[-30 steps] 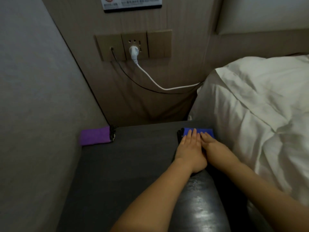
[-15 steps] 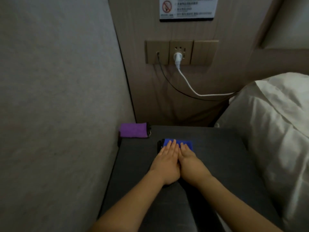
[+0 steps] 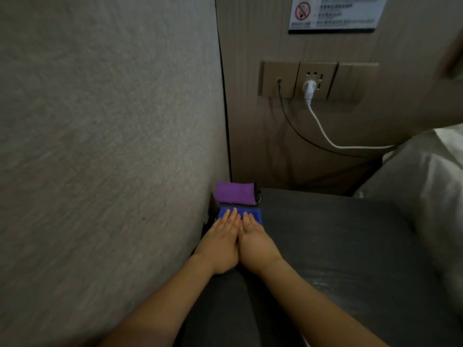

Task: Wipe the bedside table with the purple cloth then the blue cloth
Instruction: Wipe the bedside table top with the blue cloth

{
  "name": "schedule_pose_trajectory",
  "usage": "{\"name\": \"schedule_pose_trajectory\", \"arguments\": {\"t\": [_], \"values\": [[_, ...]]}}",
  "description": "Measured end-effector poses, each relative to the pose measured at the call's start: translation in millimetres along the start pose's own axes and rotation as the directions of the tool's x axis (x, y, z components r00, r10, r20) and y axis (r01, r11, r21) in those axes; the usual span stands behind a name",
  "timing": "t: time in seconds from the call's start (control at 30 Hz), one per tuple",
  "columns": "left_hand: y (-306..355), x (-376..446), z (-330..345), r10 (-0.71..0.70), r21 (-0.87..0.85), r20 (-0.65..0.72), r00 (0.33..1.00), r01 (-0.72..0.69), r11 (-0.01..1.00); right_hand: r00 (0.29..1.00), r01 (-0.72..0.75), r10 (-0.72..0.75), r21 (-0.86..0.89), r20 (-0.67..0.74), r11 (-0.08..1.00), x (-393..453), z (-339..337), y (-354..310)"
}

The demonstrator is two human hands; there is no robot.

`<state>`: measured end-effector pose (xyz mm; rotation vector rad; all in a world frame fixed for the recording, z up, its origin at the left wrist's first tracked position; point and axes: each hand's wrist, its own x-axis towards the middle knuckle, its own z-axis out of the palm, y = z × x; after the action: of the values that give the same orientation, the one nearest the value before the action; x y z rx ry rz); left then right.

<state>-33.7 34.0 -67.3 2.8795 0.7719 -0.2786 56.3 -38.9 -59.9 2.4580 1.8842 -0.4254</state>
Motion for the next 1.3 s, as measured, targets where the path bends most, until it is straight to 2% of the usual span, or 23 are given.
{"name": "schedule_pose_trajectory", "arguments": {"t": [0.13, 0.3, 0.57, 0.93, 1.13, 1.3], "values": [[-11, -7, 0, -0.049, -0.022, 0.016, 0.999, 0.049, 0.999, 1.0, 0.019, -0.019, 0.003, 0.006, 1.0, 9, 2, -11], [-10, -17, 1, -0.087, 0.032, 0.03, 0.996, 0.086, 0.996, 0.999, 0.036, -0.037, 0.038, 0.023, 0.999, 5, 6, -17], [28, -29, 6, -0.151, 0.012, 0.049, 0.987, 0.15, 0.989, 0.995, 0.099, -0.101, 0.128, 0.007, 0.987, -27, 2, 4], [112, 3, 6, -0.011, -0.033, 0.056, 0.998, 0.013, 0.999, 1.0, -0.028, 0.029, 0.131, -0.011, 0.991, -79, 5, 84], [174, 32, 8, 0.092, -0.031, 0.044, 0.995, -0.091, 0.995, 0.985, -0.172, 0.174, 0.122, -0.008, 0.977, -115, -2, 140], [233, 56, 10, 0.205, -0.022, 0.057, 0.977, -0.204, 0.979, 0.949, -0.314, 0.314, 0.005, -0.004, 0.949, -150, -12, 183]]}}
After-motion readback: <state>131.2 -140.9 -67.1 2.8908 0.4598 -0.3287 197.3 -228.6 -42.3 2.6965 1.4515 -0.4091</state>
